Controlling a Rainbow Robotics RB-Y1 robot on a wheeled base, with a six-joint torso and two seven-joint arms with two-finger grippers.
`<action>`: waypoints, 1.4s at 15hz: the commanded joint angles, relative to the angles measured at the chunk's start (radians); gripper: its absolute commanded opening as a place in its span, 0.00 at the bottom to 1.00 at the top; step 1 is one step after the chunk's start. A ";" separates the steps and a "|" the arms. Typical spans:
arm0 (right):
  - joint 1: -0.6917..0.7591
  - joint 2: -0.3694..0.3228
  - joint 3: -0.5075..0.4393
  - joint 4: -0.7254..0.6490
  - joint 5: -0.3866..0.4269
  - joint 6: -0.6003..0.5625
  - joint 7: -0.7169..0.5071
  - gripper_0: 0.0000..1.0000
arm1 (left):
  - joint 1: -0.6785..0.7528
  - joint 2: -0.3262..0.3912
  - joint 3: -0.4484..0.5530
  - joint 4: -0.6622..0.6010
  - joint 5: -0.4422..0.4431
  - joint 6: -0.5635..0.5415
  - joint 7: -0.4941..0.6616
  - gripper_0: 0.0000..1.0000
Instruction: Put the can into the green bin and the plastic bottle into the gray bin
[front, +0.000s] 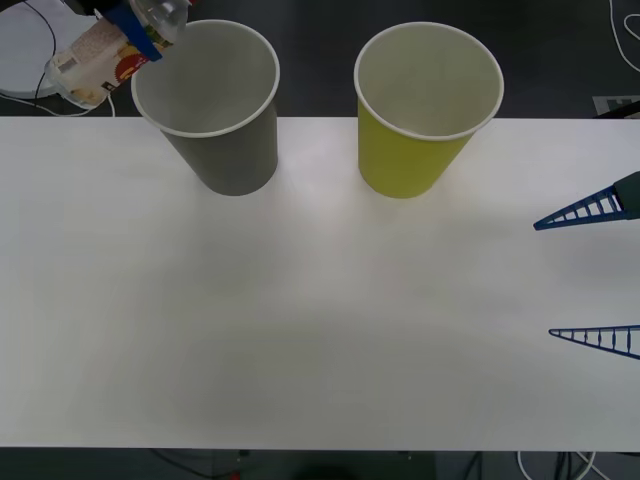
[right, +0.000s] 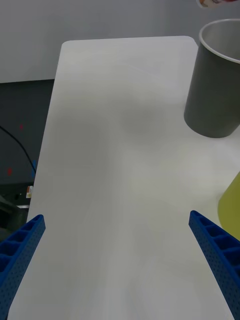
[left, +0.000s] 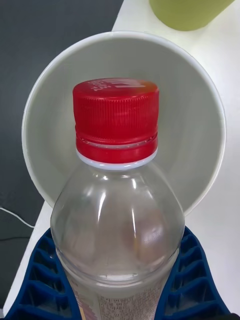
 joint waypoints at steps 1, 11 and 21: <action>0.000 0.000 0.000 0.000 0.000 0.000 0.000 1.00 | -0.026 -0.031 -0.002 0.046 -0.005 -0.026 -0.018 0.00; 0.000 0.000 0.000 0.000 0.000 0.000 0.000 1.00 | -0.087 -0.142 -0.002 0.202 -0.009 -0.077 -0.046 0.00; 0.000 0.000 0.000 0.000 0.000 0.000 0.000 1.00 | -0.095 -0.200 -0.002 0.268 -0.002 -0.077 -0.052 0.00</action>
